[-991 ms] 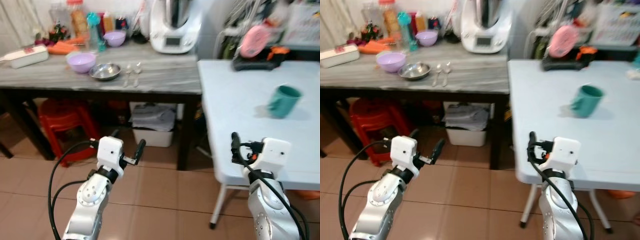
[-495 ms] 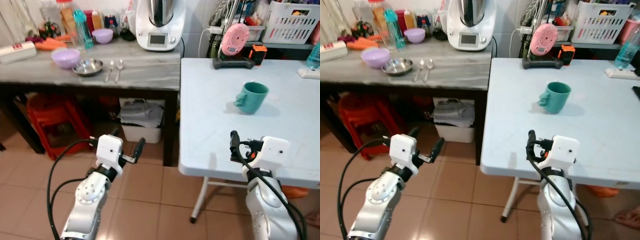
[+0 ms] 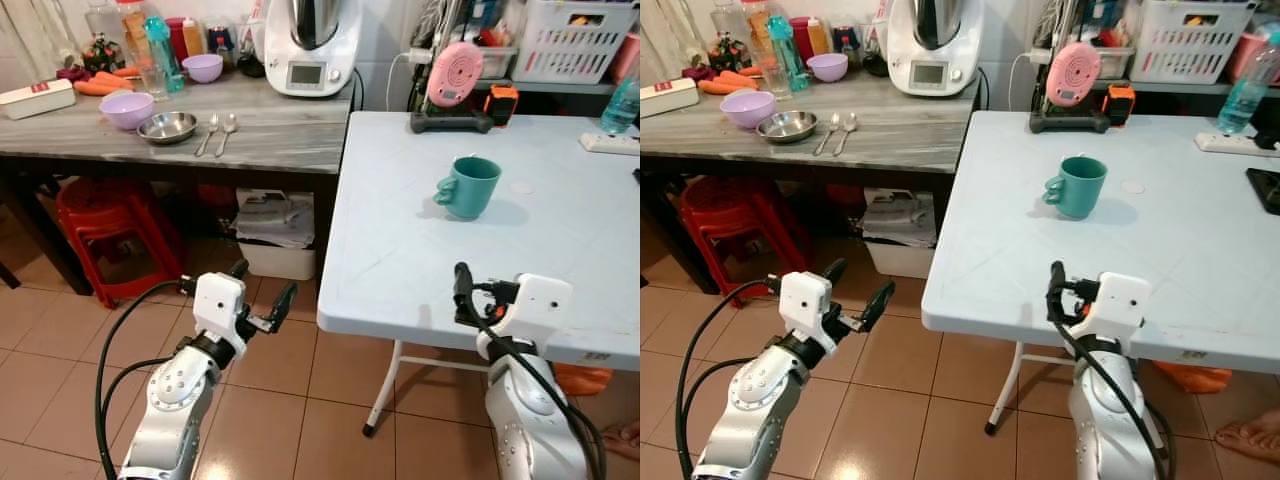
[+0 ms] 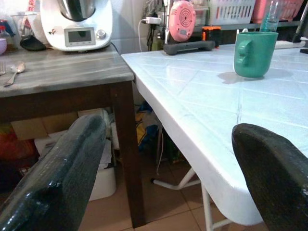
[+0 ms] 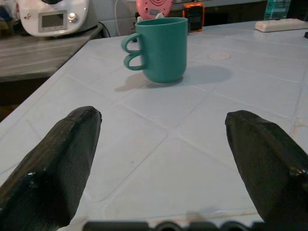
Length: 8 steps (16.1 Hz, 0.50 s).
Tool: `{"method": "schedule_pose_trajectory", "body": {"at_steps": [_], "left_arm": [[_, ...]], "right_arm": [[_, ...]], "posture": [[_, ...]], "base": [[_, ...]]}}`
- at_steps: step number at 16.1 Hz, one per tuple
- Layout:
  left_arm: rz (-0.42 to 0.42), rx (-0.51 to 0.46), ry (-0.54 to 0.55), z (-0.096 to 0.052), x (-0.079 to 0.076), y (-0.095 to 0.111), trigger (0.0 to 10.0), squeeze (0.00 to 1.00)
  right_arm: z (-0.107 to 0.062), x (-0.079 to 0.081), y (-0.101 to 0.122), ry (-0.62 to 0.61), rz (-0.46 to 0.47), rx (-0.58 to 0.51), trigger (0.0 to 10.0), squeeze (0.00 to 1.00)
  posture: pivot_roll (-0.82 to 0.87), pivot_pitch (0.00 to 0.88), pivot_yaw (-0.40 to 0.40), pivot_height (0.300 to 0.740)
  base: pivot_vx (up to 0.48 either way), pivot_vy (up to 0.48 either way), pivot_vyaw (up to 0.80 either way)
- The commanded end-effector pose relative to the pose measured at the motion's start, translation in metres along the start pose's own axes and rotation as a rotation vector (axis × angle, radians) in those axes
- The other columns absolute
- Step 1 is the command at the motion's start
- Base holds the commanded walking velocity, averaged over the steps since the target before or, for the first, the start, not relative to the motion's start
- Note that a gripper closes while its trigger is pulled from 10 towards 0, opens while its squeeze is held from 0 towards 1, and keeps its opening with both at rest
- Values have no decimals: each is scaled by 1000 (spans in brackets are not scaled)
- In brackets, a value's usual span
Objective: Setting the table
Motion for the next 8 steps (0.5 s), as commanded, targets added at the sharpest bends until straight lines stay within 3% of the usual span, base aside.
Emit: {"method": "schedule_pose_trajectory", "body": {"at_steps": [1,3,8], "left_arm": [[5,-10,1,-1,4,4,10000,0],[-2,-11,-8,-1,3,4,10000,0],[-18,-20,-30,-2,-1,5,10000,0]], "right_arm": [[1,3,2,4,3,-9,10000,0],[1,2,2,3,1,-10,10000,0],[0,1,3,2,-3,-9,10000,0]], "posture": [[-104,0,20,740],[-106,0,20,740],[-110,0,17,740]], "base": [[0,0,0],[124,0,0],[301,0,0]]}}
Point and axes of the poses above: a point about 5 cm out from each wrist's last joint towards the gripper, its own z axis pointing out of the wrist towards the gripper, its own y axis along the axis of the wrist's last joint, x = y × z, the point moved 3 cm from there along z, pointing out of the wrist towards the gripper, and after that the axes turned 4 degrees about z, right-handed, at the moved point
